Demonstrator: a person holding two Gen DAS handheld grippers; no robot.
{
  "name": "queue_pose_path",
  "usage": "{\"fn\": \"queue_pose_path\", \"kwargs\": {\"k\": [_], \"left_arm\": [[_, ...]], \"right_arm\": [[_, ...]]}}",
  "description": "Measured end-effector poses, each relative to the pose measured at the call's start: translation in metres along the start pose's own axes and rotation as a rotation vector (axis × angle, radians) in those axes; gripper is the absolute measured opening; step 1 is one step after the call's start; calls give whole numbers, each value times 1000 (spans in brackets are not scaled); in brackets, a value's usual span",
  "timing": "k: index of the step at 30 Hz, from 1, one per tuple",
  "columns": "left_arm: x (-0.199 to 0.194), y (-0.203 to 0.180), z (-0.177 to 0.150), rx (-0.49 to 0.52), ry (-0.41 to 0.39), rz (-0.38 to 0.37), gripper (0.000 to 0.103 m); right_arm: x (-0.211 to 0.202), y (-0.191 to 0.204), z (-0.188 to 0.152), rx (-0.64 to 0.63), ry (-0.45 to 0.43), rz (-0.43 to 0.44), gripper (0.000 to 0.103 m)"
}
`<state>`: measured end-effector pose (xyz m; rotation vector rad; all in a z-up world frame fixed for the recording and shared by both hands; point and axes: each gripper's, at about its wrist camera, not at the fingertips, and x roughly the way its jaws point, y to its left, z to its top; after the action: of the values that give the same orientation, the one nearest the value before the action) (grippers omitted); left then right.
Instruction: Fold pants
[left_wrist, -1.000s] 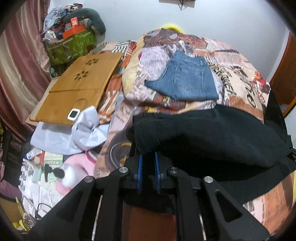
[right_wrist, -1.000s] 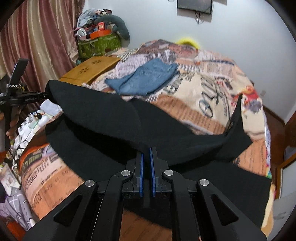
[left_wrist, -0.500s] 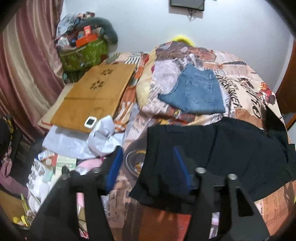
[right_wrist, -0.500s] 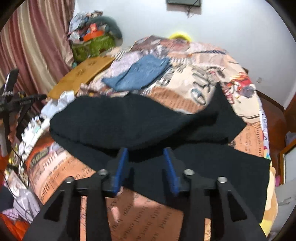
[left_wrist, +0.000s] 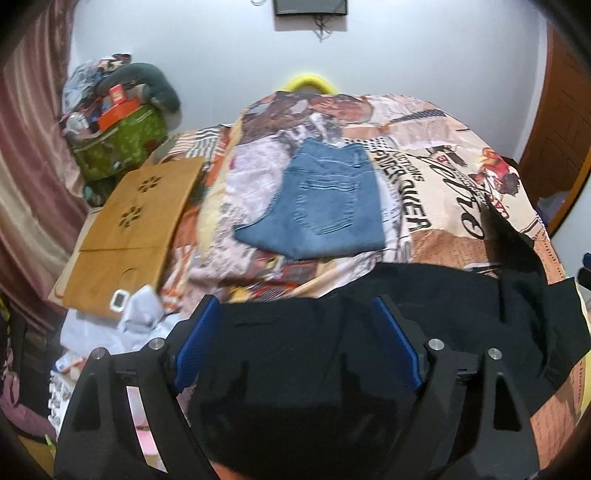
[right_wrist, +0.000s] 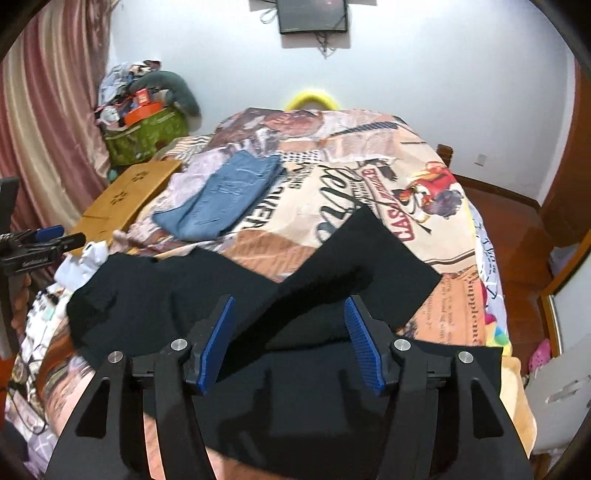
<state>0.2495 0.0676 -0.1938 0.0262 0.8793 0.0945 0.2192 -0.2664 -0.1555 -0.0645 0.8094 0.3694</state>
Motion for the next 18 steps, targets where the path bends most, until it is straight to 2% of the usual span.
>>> {"fn": "queue_pose_path", "kwargs": {"k": [10,18], "left_arm": [[57,-44,27,48,73,-30,84],[93,-62,36,67,115,-40,84]], "right_arm": [[63,-51,30,105,91,-21,57],[114,-61,69,115,134,-7,57]]}}
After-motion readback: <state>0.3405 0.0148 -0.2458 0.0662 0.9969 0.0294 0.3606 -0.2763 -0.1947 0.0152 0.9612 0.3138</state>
